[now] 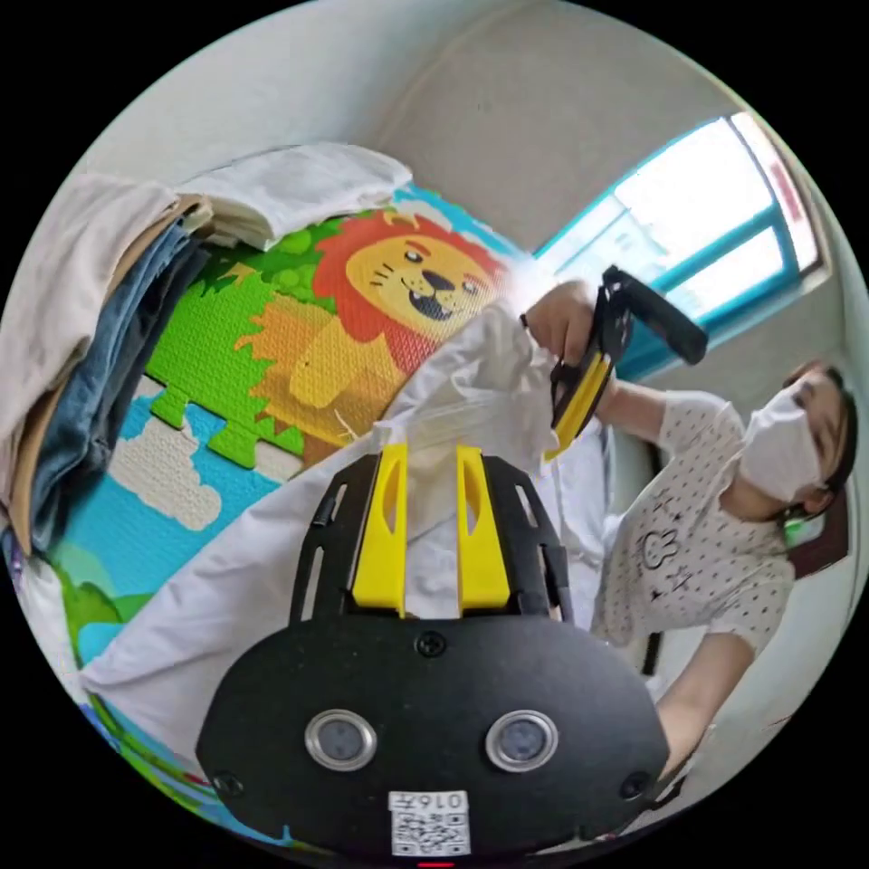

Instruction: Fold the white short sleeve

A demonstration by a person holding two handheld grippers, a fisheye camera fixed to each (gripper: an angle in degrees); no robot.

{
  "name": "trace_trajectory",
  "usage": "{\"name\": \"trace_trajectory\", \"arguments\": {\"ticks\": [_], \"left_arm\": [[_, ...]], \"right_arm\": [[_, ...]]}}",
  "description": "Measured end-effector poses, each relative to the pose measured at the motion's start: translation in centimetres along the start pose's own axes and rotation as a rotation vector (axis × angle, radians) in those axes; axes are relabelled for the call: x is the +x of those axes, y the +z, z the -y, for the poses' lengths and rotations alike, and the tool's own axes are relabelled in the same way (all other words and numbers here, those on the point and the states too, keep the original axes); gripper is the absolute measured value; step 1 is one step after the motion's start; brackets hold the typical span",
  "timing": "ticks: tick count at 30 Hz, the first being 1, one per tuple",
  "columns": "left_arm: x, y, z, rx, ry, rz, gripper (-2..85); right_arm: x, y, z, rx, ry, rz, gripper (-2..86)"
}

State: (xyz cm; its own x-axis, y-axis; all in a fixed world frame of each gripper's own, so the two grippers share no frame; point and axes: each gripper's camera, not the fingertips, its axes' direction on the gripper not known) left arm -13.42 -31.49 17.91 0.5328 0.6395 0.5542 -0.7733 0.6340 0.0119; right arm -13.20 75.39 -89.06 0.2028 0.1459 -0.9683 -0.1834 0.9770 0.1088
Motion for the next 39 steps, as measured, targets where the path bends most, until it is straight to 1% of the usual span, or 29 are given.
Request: {"name": "trace_trajectory", "arguments": {"ticks": [2,3,5,8,10,11,12,13,14,15,17,19,20,22,24,25,26,28,31,33,34,35,37,39], "left_arm": [[1.6,0.0,-0.4,-0.011,0.023,0.077,8.9],[2.0,-0.4,-0.6,0.011,0.01,0.132,9.0],[2.1,-1.2,-0.9,0.057,-0.02,0.174,9.2],[1.2,-1.7,-1.8,0.109,-0.073,0.135,8.8],[0.9,-0.8,-2.2,0.087,-0.083,0.104,5.7],[1.4,-0.6,-2.6,0.09,-0.069,0.111,2.2],[2.2,-1.1,-3.2,0.134,-0.053,0.146,0.2],[2.7,-1.6,-3.6,0.168,-0.048,0.169,-0.1],[3.4,-3.1,-4.5,0.245,-0.032,0.176,-0.4],[4.1,-4.7,-5.4,0.309,-0.009,0.127,-0.6],[5.0,-6.7,-7.1,0.376,0.035,0.023,-0.6],[6.1,-7.7,-8.8,0.371,0.071,-0.012,-0.3],[6.6,-7.6,-9.8,0.347,0.062,0.015,0.5],[6.5,-6.9,-10.8,0.319,0.0,0.079,4.9],[5.4,-5.6,-11.0,0.282,-0.085,0.124,9.5],[5.1,-5.2,-10.9,0.274,-0.091,0.12,9.7],[4.8,-4.3,-10.5,0.262,-0.087,0.096,10.1],[4.5,-2.8,-9.5,0.228,-0.08,0.083,10.1],[4.4,-0.3,-7.6,0.149,-0.092,0.152,7.4],[5.1,0.7,-6.9,0.113,-0.088,0.213,1.0],[5.4,0.6,-6.9,0.118,-0.083,0.233,0.7],[6.4,-0.2,-7.3,0.143,-0.046,0.244,0.0],[7.8,-2.3,-8.6,0.209,0.008,0.199,-0.4],[9.7,-5.6,-11.8,0.309,0.068,0.103,-0.4]], "right_arm": [[0.2,0.6,1.9,-0.029,0.001,0.011,7.3],[0.4,0.5,2.3,-0.028,0.007,0.016,7.2],[0.5,0.2,3.5,-0.027,0.018,0.018,6.9],[0.2,-0.4,5.0,-0.026,0.004,-0.001,6.2],[0.3,-0.8,5.8,-0.023,0.011,-0.008,4.7],[0.6,-1.1,6.3,-0.018,0.032,-0.018,3.3],[0.7,-1.3,6.5,-0.017,0.047,-0.024,2.6],[1.2,-1.6,6.8,-0.018,0.082,-0.033,1.6],[1.6,-2.1,7.0,-0.016,0.114,-0.039,1.0],[1.7,-2.4,7.0,-0.011,0.13,-0.044,0.8],[2.0,-4.0,7.2,0.043,0.178,-0.104,0.3],[1.8,-5.7,7.5,0.121,0.188,-0.16,0.1],[1.2,-6.8,7.9,0.191,0.159,-0.168,0.0],[-0.3,-7.8,9.0,0.245,0.064,-0.183,0.0],[-2.0,-7.5,10.5,0.215,-0.044,-0.206,0.0],[-2.8,-7.0,11.4,0.171,-0.1,-0.212,0.0],[-3.2,-6.4,12.2,0.133,-0.129,-0.214,0.0],[-2.7,-6.3,13.0,0.118,-0.117,-0.195,0.0],[-1.7,-7.0,13.4,0.151,-0.067,-0.156,0.0],[-1.7,-7.3,13.4,0.166,-0.058,-0.175,0.0],[-1.7,-7.5,13.5,0.167,-0.055,-0.191,0.0],[-1.6,-7.6,13.7,0.168,-0.051,-0.201,0.1],[-1.5,-7.8,13.9,0.172,-0.041,-0.206,0.2],[-1.2,-8.0,14.2,0.174,-0.026,-0.219,0.4]]}}
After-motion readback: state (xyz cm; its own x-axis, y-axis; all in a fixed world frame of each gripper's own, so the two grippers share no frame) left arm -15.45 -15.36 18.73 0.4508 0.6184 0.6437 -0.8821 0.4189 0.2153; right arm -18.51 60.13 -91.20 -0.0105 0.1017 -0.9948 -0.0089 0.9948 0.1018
